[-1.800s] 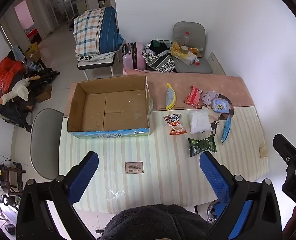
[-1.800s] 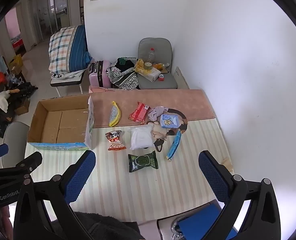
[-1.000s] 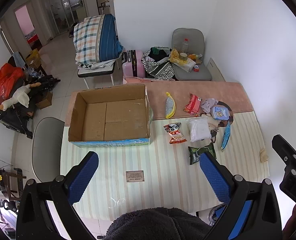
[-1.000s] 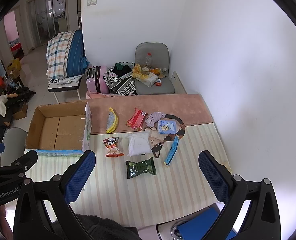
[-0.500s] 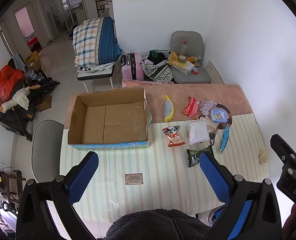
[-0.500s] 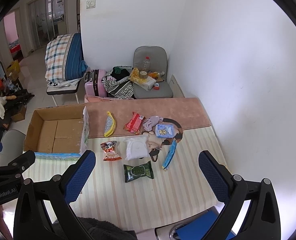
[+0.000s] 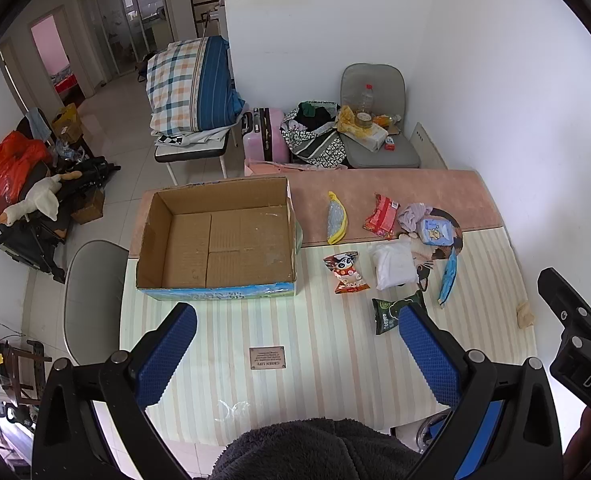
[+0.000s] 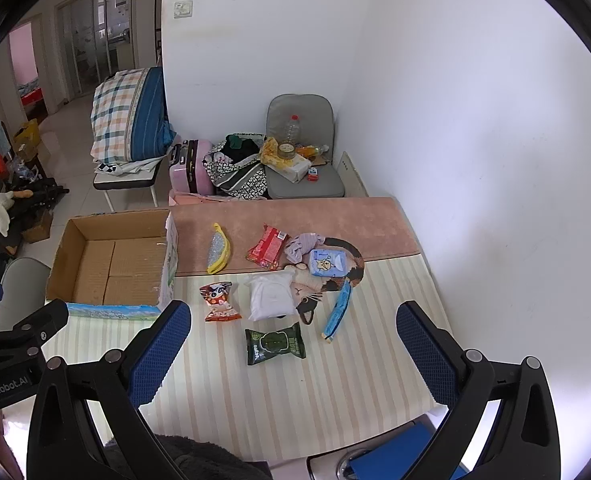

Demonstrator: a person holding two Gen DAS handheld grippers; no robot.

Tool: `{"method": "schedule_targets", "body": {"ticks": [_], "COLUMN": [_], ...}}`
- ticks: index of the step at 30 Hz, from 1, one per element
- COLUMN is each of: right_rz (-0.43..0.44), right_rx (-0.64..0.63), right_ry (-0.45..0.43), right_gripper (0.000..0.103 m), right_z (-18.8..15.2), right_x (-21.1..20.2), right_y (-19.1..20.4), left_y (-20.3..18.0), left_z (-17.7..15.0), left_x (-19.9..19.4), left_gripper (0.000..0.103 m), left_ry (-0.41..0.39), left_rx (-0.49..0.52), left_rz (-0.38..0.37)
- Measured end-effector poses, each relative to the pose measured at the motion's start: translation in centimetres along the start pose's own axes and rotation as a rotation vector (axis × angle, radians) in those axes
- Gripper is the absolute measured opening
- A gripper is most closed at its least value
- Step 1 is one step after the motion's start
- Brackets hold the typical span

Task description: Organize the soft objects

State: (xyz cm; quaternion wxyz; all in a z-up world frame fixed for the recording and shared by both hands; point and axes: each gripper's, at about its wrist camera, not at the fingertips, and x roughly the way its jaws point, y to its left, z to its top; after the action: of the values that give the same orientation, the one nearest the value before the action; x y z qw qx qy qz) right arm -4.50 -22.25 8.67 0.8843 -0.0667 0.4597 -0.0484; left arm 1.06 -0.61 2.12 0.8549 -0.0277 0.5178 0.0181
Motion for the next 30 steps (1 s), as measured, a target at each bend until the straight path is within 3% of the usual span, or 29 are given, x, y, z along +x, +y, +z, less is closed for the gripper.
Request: {"method": "schedule_targets", "body": {"ticks": [30], "right_rz": [0.006], "right_rx": [-0.002], "right_ry": [-0.028], "right_gripper": [0.103], "right_z": [-0.3], "right_x": [-1.5], "right_y": [-0.3], "left_y": [0.0], "left_z": [0.0], "left_x": [-0.7], "left_gripper": [0.103], "left_ry": [-0.01], "left_rx": [0.0], "left_rz": [-0.008]}}
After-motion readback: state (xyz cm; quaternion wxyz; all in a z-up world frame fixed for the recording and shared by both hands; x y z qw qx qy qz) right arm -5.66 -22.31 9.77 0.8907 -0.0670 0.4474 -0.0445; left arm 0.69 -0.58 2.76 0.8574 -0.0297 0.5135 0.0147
